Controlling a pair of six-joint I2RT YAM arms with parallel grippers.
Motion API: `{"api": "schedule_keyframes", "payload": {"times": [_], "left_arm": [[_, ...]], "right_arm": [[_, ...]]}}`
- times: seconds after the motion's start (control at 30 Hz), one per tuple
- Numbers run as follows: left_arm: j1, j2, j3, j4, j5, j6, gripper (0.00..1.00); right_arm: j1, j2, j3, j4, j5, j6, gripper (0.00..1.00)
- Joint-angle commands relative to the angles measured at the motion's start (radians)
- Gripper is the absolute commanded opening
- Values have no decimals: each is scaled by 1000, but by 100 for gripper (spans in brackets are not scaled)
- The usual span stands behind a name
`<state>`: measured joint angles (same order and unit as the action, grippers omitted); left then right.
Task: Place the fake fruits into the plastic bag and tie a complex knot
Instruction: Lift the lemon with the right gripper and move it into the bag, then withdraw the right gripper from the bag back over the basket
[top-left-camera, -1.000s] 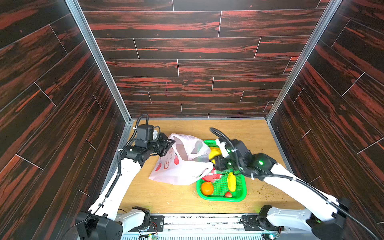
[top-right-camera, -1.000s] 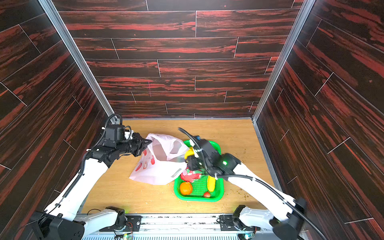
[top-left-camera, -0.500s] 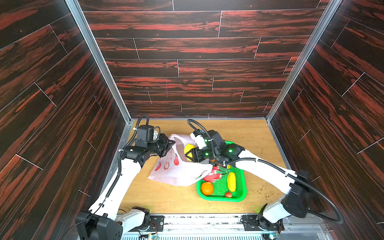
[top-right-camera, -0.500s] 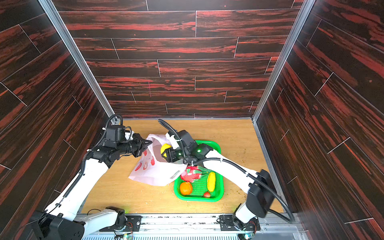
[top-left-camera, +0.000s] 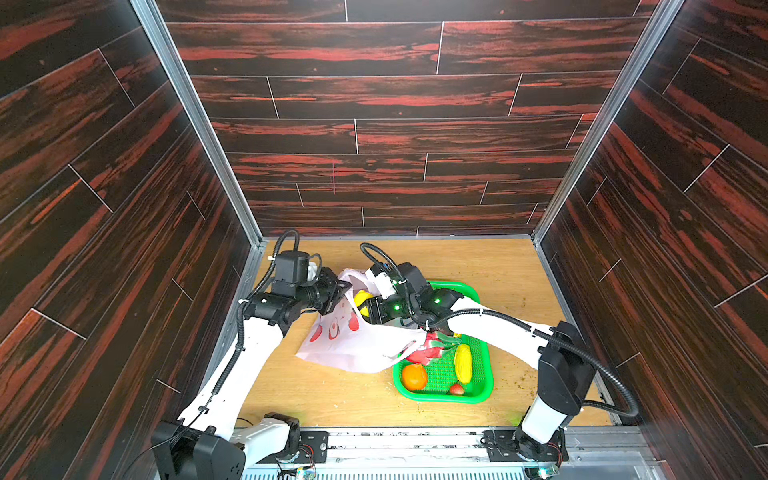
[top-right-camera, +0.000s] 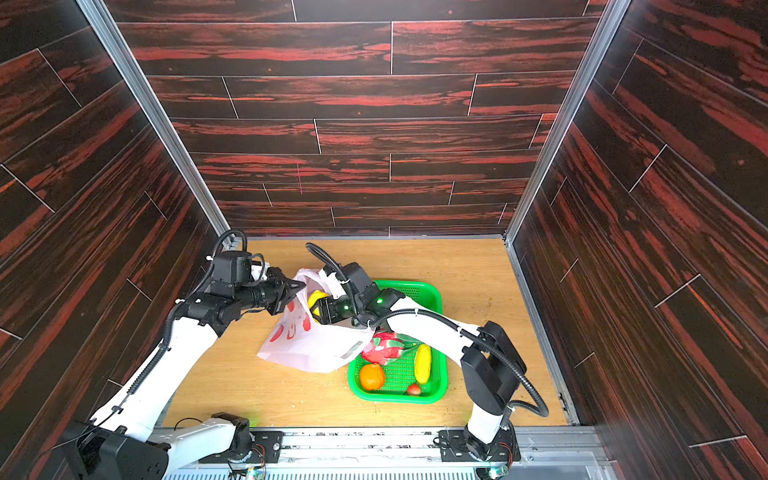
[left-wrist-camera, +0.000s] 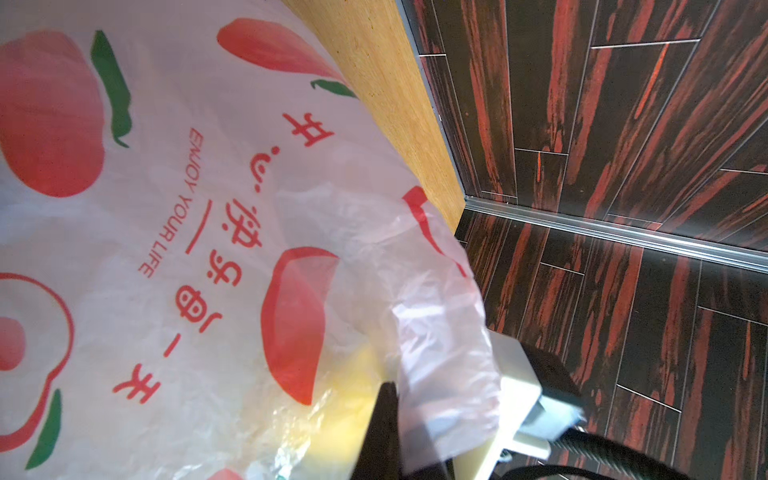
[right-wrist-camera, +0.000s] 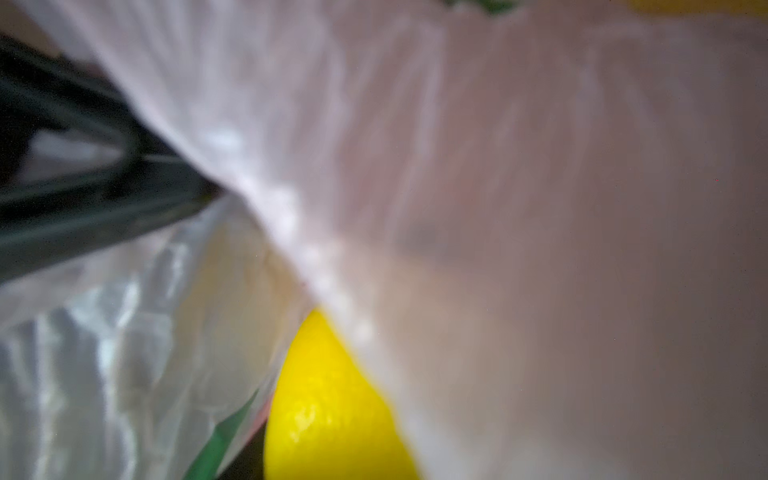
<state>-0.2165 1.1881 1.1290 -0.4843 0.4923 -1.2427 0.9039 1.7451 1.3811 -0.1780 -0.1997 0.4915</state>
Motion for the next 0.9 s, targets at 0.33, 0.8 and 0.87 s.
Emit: {"api": "schedule_keyframes", "payload": {"times": [0.33, 0.8, 0.87], "left_arm": [[-3, -22, -12, 18, 1, -12, 0], [-4, -22, -31, 21, -12, -13, 0], [-3, -22, -30, 23, -14, -14, 0]], "right_arm": [[7, -75, -2, -32, 68, 0, 78], [1, -362, -64, -349, 320, -28, 81], [-2, -413, -81, -387, 347, -26, 83]]}}
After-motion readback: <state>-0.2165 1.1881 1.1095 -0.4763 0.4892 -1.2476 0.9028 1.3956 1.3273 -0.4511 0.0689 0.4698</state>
